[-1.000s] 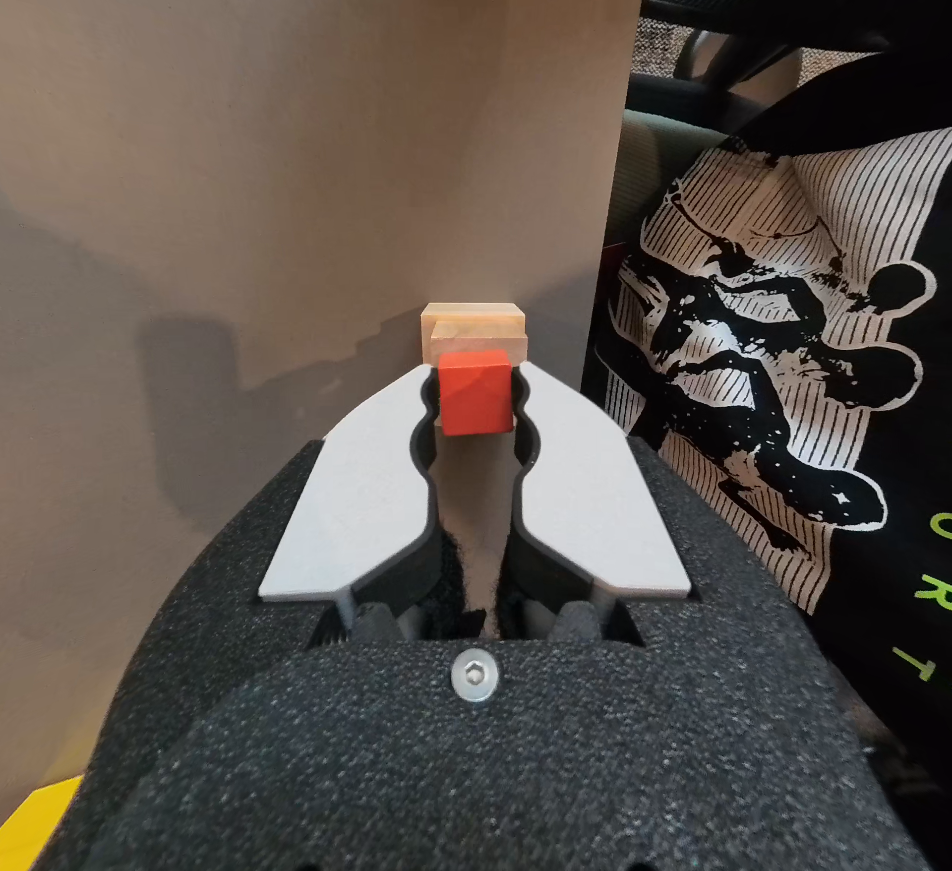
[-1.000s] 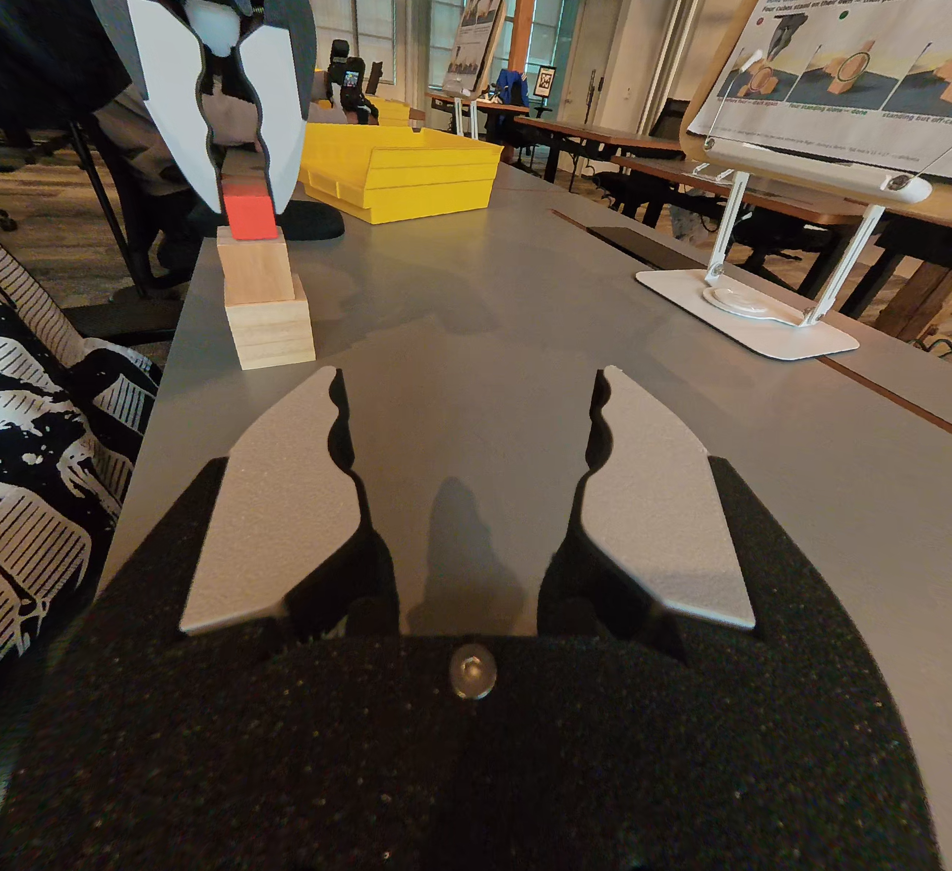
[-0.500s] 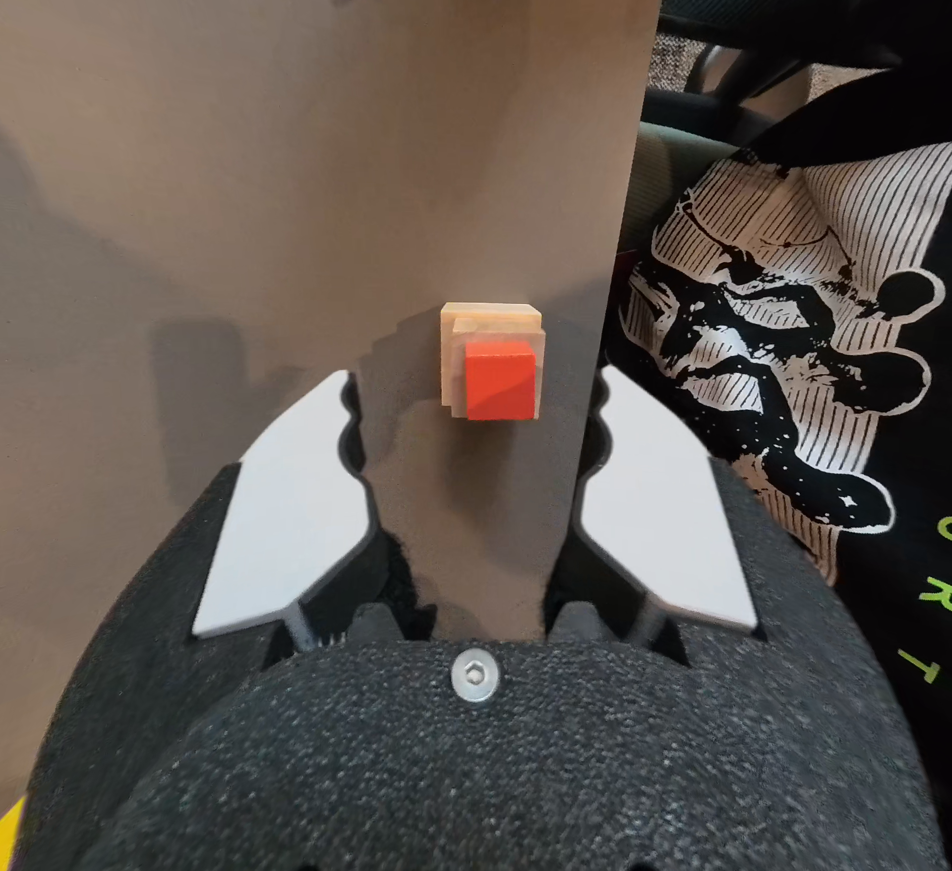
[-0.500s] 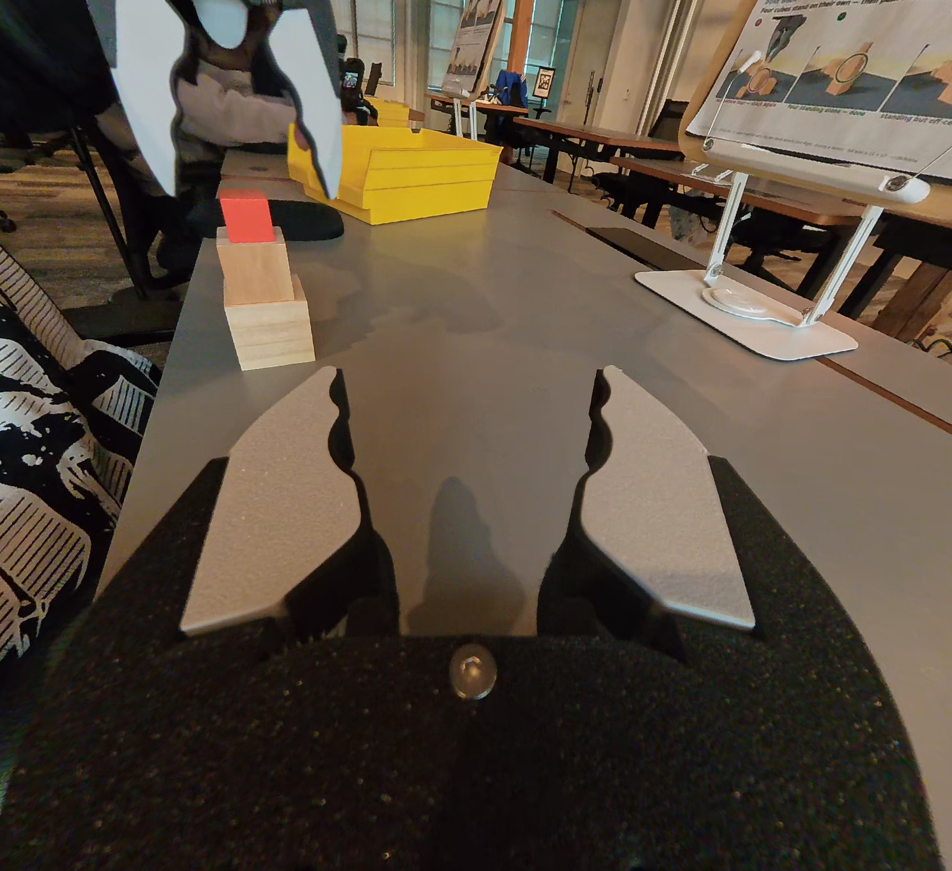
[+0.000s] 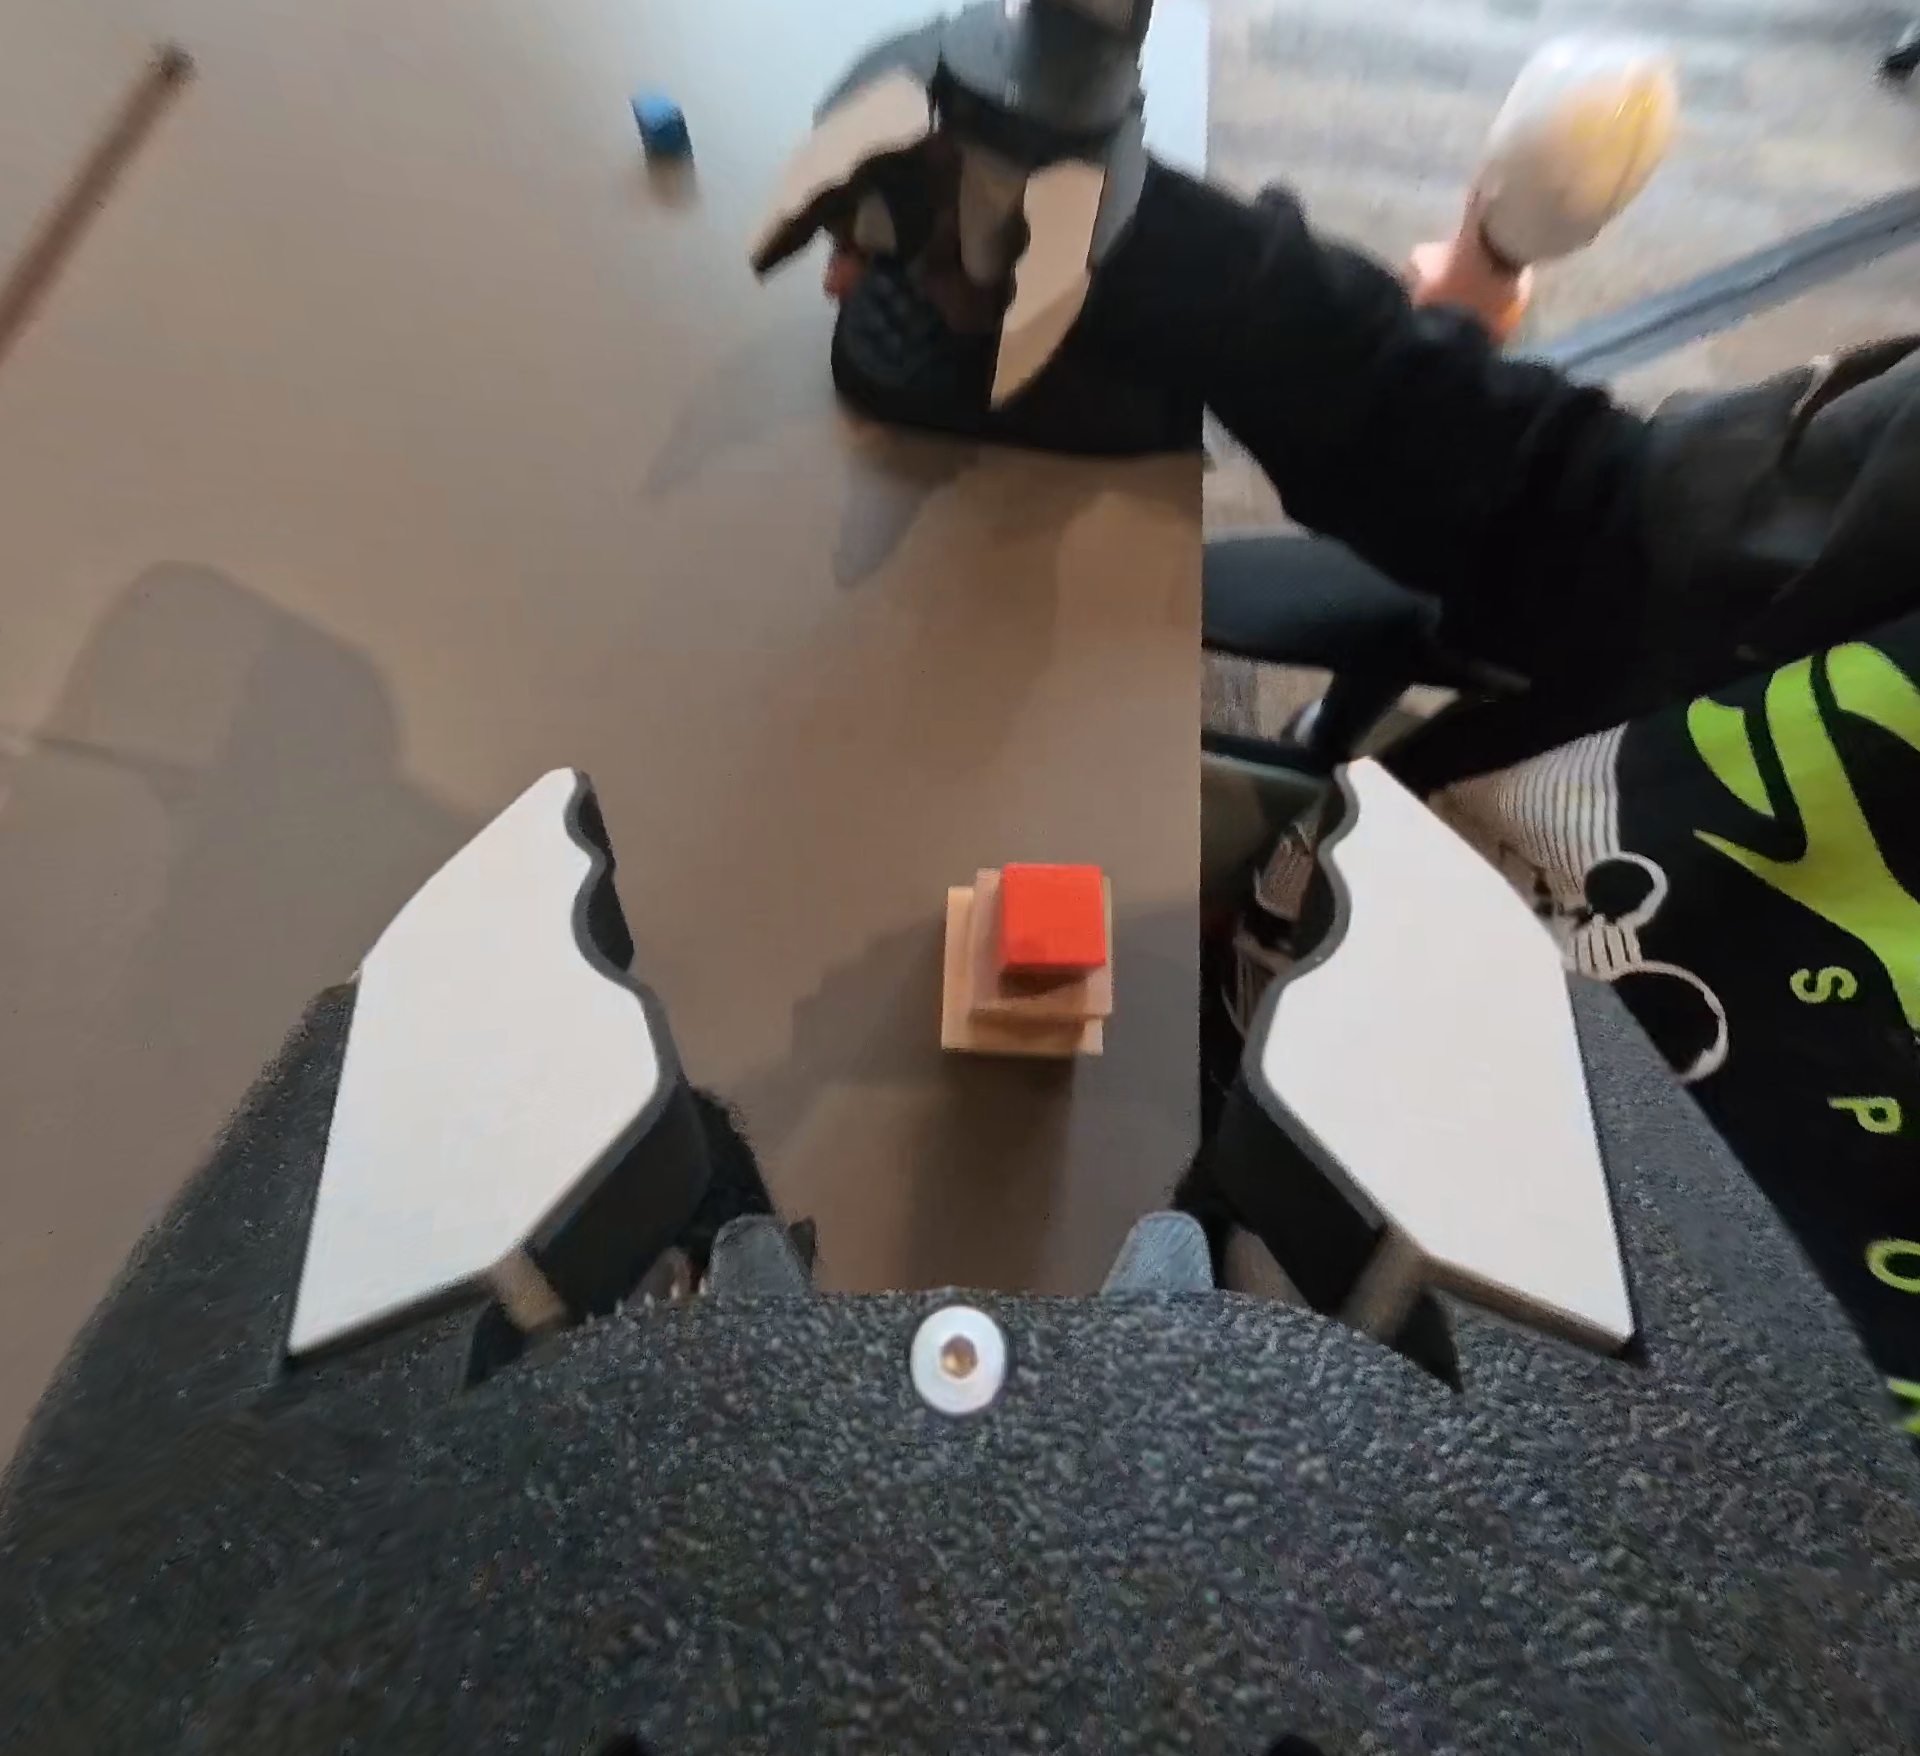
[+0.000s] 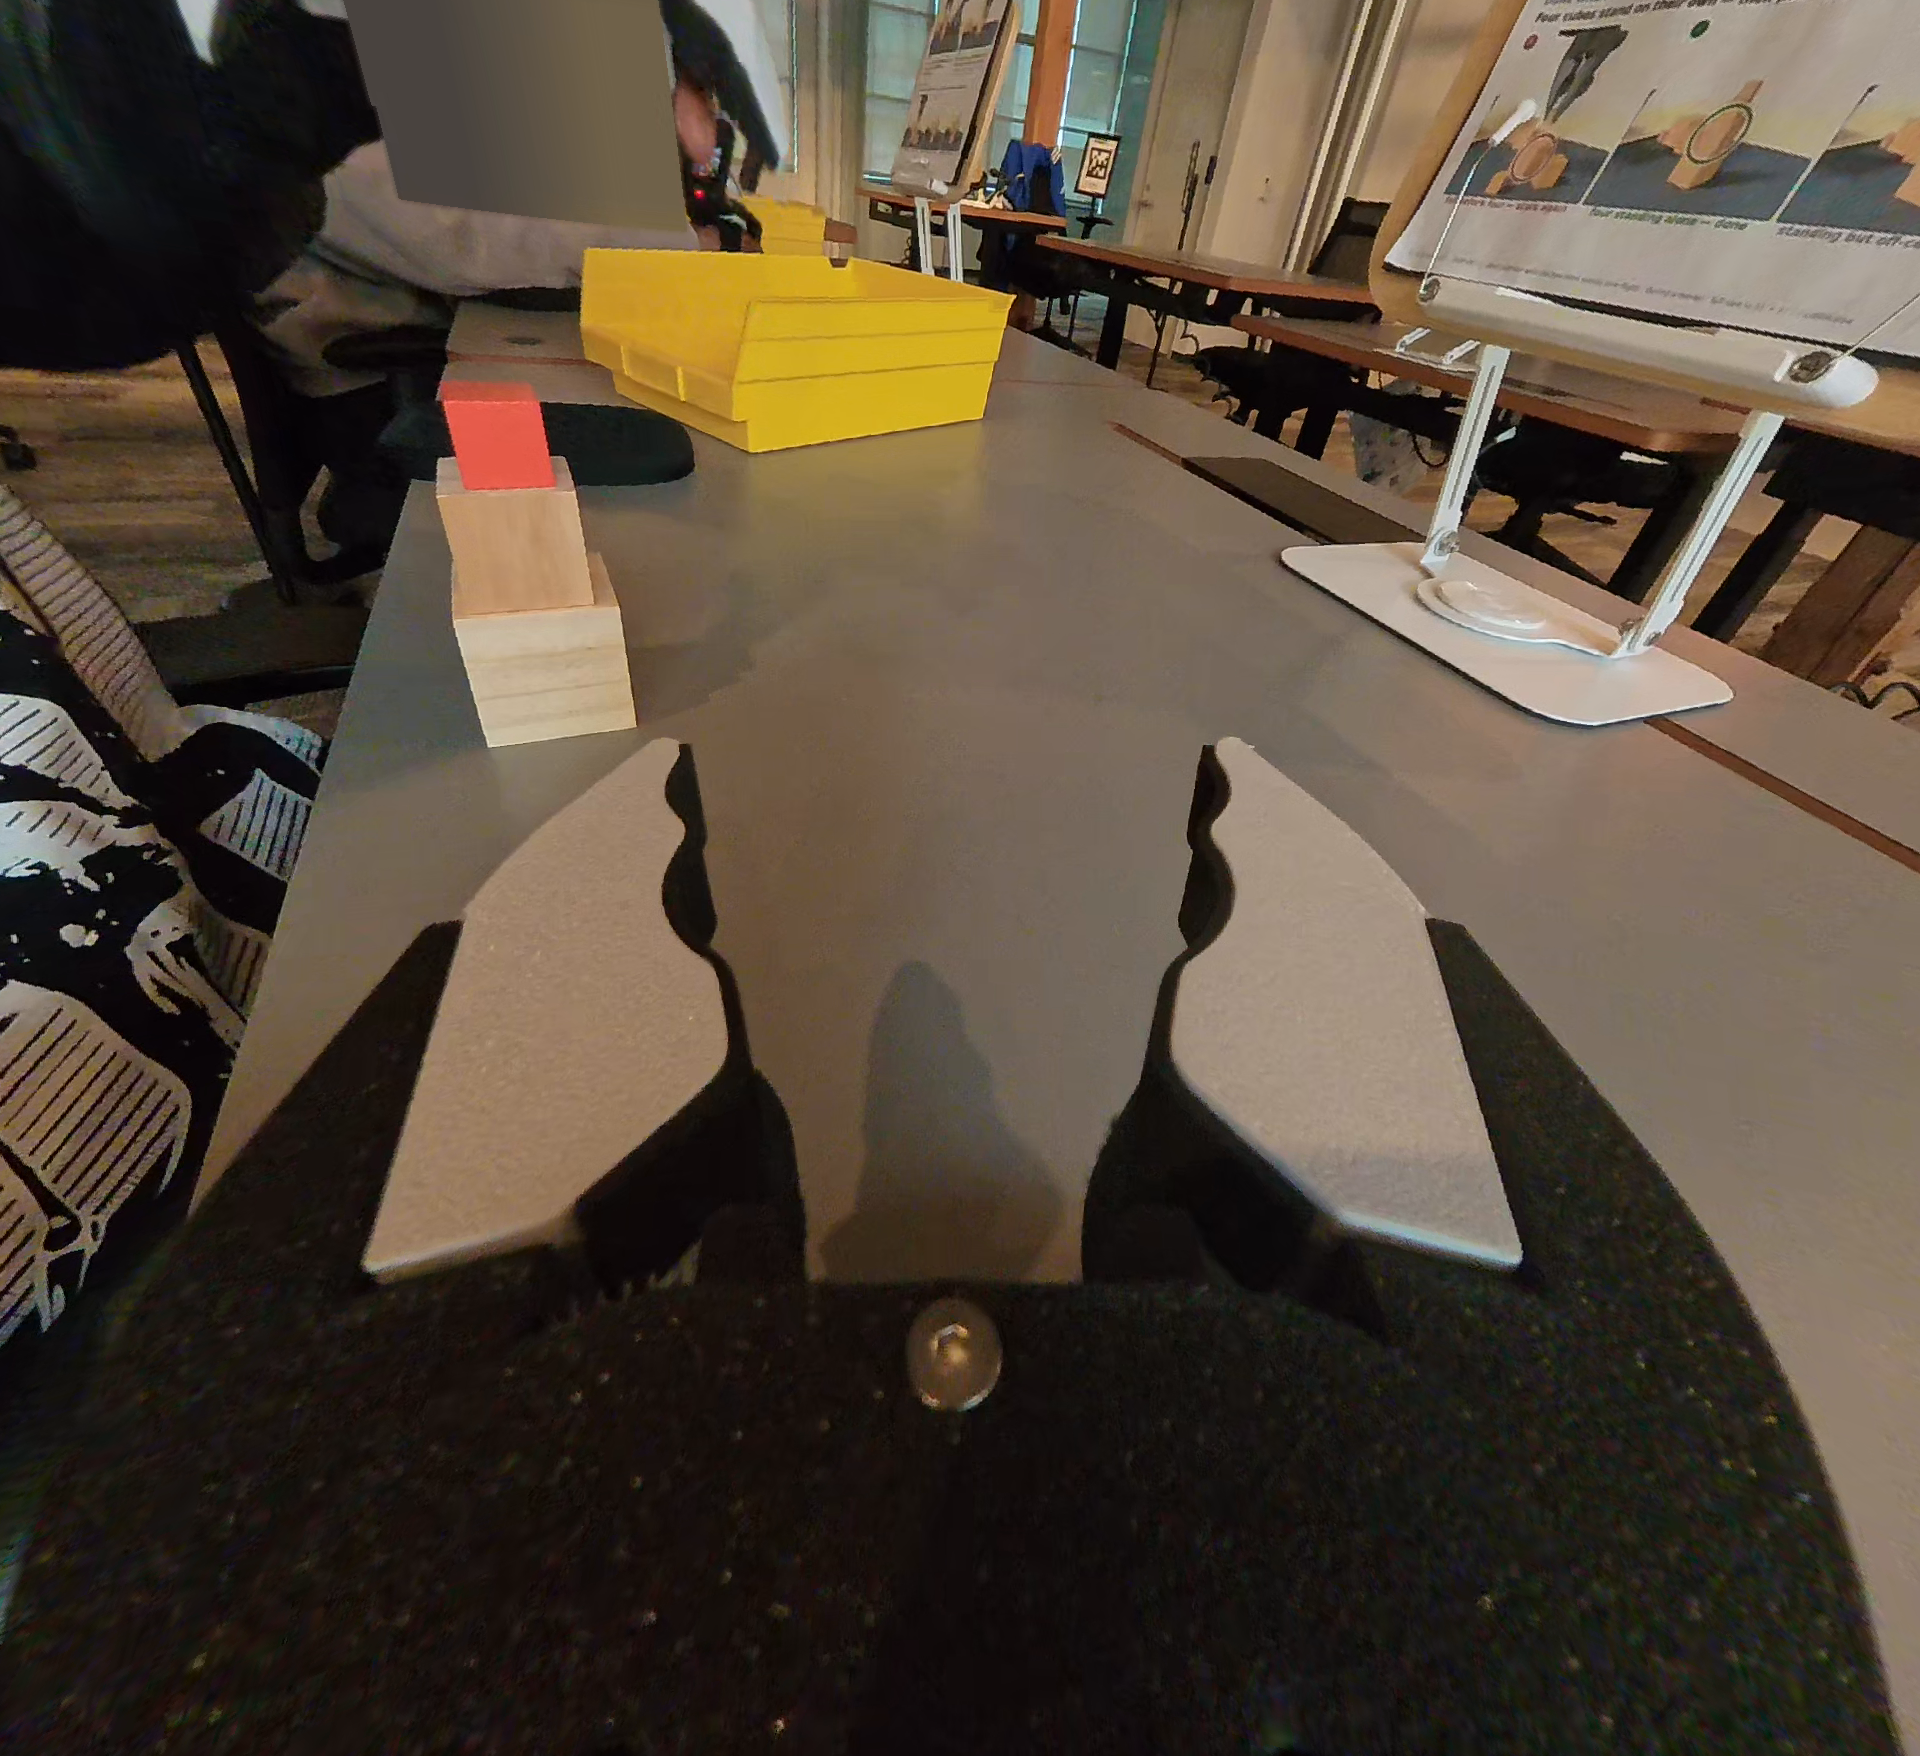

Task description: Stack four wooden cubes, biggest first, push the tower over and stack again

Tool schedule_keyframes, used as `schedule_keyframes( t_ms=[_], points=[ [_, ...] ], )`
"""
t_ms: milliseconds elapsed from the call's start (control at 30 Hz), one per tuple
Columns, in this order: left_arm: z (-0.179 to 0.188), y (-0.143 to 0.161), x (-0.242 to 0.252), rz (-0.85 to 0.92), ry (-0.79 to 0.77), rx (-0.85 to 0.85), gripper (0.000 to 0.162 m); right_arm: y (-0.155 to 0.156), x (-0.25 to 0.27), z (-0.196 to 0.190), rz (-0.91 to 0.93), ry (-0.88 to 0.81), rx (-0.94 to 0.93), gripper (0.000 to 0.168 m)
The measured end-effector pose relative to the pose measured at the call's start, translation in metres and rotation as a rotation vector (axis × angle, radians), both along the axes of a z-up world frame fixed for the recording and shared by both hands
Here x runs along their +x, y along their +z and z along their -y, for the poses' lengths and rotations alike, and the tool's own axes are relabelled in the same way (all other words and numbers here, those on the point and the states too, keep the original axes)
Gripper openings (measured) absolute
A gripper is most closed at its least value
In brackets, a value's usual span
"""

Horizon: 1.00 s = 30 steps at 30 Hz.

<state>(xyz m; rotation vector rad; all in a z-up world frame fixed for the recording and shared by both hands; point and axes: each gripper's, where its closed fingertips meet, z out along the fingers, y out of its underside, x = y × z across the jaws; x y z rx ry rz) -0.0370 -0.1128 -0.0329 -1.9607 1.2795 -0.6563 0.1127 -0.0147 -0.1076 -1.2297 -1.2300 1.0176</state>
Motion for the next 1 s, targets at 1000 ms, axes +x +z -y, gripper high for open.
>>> schedule_keyframes(
  t_ms=[1000],
  points=[
    [0.031,-0.046,-0.154,0.680,-0.138,0.335,0.079,-0.002,-0.002,-0.003,0.012,-0.011,-0.018,0.090]
  ],
)
